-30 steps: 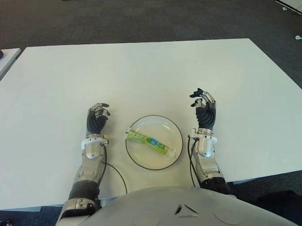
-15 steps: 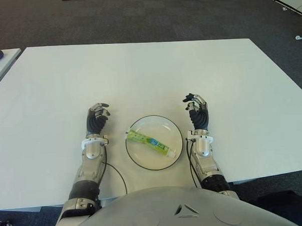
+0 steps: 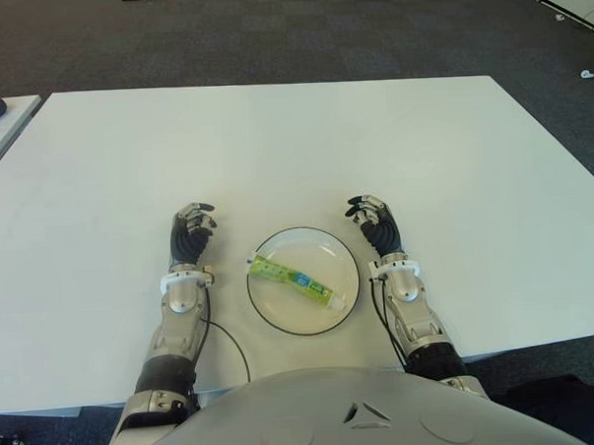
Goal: Put the toothpaste on the table into the plate.
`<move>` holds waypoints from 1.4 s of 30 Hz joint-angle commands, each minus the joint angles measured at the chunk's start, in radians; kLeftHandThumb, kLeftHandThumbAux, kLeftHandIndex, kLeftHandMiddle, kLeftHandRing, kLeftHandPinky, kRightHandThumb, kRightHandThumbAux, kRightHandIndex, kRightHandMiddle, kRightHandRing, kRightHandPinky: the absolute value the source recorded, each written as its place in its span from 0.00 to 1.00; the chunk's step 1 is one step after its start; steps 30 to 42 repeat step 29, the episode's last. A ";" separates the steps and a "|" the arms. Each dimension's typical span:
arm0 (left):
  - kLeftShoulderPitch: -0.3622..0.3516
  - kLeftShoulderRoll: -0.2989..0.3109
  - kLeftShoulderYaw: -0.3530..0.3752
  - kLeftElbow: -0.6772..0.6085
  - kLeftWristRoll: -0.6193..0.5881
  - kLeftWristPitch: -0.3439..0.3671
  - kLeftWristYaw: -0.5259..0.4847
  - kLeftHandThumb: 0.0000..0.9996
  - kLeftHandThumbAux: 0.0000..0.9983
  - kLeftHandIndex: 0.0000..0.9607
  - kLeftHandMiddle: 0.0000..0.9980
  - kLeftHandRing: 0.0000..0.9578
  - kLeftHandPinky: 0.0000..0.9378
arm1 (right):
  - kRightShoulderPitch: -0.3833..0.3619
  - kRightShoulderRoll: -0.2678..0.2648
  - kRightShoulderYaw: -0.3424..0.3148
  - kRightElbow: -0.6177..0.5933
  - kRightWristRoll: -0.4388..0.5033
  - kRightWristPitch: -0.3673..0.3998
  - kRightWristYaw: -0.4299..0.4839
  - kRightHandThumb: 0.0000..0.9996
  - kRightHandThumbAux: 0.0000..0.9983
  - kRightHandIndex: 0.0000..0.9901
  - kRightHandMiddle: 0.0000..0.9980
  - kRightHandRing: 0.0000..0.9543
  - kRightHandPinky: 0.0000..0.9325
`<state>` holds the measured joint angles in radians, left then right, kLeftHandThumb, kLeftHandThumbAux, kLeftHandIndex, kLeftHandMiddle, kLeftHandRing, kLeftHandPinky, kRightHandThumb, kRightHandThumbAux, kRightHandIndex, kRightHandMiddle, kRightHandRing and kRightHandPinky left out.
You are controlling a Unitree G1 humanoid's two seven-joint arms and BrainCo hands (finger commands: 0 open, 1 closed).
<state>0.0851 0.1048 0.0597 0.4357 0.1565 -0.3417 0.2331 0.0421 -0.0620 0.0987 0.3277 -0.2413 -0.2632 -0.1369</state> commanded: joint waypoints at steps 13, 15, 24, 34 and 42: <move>0.017 -0.003 -0.006 0.008 0.007 0.030 -0.005 0.71 0.72 0.45 0.72 0.74 0.76 | 0.015 -0.024 0.018 -0.032 -0.030 0.123 0.022 0.83 0.70 0.36 0.50 0.50 0.42; 0.018 -0.003 -0.006 0.006 0.007 0.029 -0.006 0.71 0.72 0.45 0.72 0.74 0.76 | 0.014 -0.026 0.019 -0.030 -0.031 0.126 0.024 0.83 0.70 0.36 0.50 0.50 0.43; 0.024 -0.003 -0.006 -0.005 0.001 0.034 -0.012 0.71 0.72 0.45 0.72 0.75 0.77 | 0.013 -0.031 0.020 -0.022 -0.025 0.123 0.030 0.83 0.70 0.36 0.50 0.50 0.43; 0.025 -0.002 -0.006 -0.007 0.003 0.035 -0.012 0.71 0.72 0.45 0.73 0.76 0.77 | 0.012 -0.032 0.019 -0.020 -0.022 0.121 0.032 0.83 0.70 0.36 0.50 0.50 0.44; 0.025 -0.002 -0.006 -0.007 0.003 0.035 -0.012 0.71 0.72 0.45 0.73 0.76 0.77 | 0.012 -0.032 0.019 -0.020 -0.022 0.121 0.032 0.83 0.70 0.36 0.50 0.50 0.44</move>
